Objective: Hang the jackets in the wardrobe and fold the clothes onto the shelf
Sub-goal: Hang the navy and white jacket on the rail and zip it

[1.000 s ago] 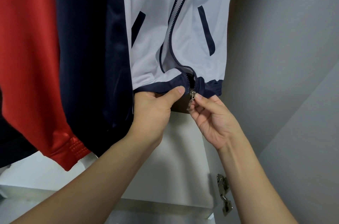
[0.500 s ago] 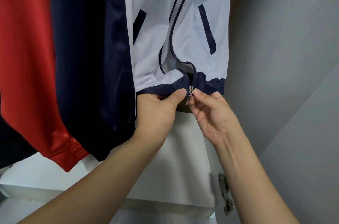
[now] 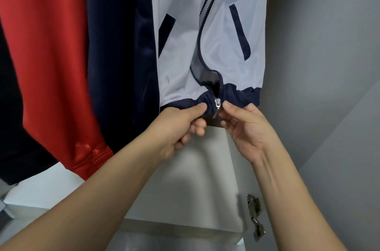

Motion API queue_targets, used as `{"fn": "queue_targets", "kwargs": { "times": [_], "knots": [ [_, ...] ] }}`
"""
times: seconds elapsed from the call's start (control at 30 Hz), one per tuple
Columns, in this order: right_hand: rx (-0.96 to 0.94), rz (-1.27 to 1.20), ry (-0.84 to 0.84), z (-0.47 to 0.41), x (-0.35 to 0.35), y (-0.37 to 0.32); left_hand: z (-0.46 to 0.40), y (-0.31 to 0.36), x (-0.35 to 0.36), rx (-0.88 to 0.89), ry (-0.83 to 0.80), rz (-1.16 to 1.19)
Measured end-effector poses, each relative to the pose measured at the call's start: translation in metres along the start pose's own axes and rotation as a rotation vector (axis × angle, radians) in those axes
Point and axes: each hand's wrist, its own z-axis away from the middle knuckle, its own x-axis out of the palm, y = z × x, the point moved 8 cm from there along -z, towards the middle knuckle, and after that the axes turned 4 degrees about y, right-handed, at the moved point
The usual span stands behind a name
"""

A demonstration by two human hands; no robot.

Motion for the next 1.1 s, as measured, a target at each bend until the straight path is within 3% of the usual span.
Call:
{"fn": "queue_targets", "kwargs": {
  "times": [0.07, 0.13, 0.2, 0.3, 0.53, 0.93, 1.1],
  "knots": [
    [-0.013, 0.093, -0.009, 0.0, -0.004, -0.008, 0.005, 0.002, -0.004, 0.019, -0.07, -0.342],
    [-0.027, 0.154, -0.034, 0.0, -0.007, -0.018, 0.011, 0.02, -0.01, 0.167, -0.014, -0.531],
    [-0.011, 0.218, -0.102, 0.002, -0.005, -0.025, 0.018, 0.043, -0.015, 0.385, 0.089, -0.452],
    [0.009, 0.281, -0.194, 0.006, -0.001, -0.03, 0.03, 0.06, -0.004, 0.614, 0.096, -0.367],
    [-0.046, 0.392, -0.161, 0.01, -0.007, -0.039, 0.019, 0.032, 0.005, 0.619, 0.192, -0.458],
    [-0.093, 0.439, -0.168, 0.003, -0.018, -0.04, 0.02, 0.037, 0.012, 0.729, 0.162, -0.546],
    [-0.14, 0.35, -0.092, -0.005, -0.023, -0.033, 0.024, 0.087, 0.027, 0.932, 0.201, -0.995]
  ]
}}
